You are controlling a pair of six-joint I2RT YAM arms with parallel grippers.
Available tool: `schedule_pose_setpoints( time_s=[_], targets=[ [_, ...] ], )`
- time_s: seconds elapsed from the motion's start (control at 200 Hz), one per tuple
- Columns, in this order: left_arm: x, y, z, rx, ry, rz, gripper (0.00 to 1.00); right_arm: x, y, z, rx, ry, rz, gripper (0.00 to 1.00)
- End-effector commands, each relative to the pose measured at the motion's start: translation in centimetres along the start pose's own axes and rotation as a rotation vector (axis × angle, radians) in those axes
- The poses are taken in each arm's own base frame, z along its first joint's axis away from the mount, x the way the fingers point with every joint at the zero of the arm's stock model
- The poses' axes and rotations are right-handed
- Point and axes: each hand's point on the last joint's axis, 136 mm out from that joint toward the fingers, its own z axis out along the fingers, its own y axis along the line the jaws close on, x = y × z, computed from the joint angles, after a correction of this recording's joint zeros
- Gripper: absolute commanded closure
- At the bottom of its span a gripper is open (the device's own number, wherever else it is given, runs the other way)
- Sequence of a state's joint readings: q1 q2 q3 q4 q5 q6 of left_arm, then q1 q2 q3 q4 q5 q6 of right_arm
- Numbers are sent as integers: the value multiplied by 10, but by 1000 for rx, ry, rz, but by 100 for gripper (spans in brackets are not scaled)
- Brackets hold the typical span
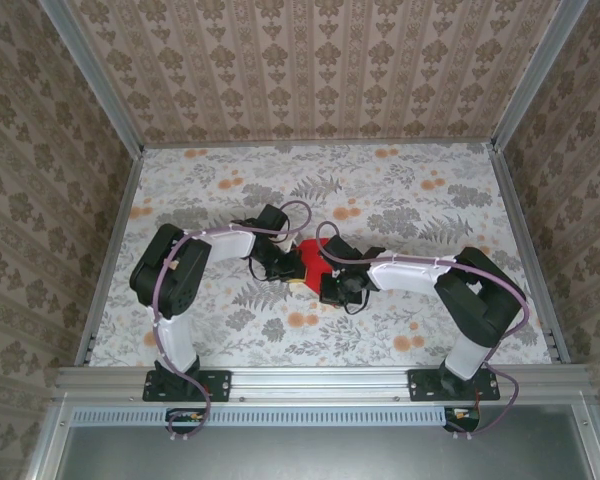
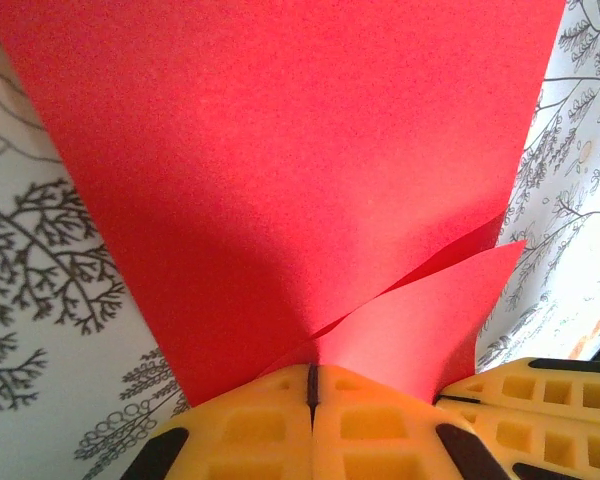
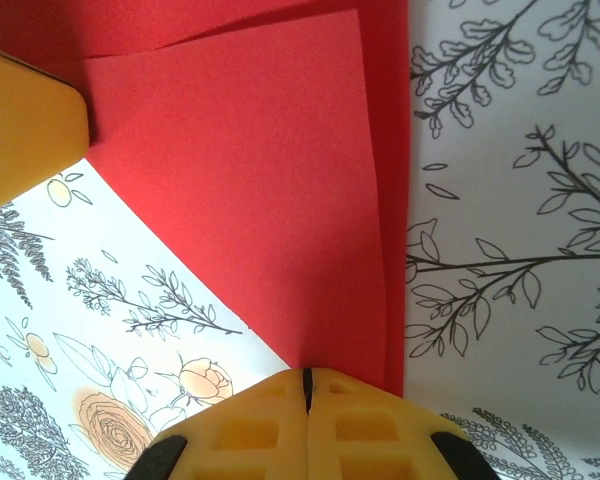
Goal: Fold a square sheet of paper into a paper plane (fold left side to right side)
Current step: Third fold the triangle at the center of the table.
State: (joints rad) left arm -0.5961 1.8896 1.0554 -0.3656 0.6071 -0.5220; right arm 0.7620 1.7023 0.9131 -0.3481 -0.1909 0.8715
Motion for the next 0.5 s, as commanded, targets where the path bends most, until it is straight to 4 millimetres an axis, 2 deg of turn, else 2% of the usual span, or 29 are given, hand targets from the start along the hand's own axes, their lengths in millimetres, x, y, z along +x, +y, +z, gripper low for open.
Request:
schedule_pose_setpoints(
  time_s=[0.0,0.495],
  targets=[
    [18,44,20,-159,62,-38,94,20,-29,1,95,61,37,94],
    [17,46,21,-171,64,-39,94,37,-54,-5,140,79,62,94]
  ],
)
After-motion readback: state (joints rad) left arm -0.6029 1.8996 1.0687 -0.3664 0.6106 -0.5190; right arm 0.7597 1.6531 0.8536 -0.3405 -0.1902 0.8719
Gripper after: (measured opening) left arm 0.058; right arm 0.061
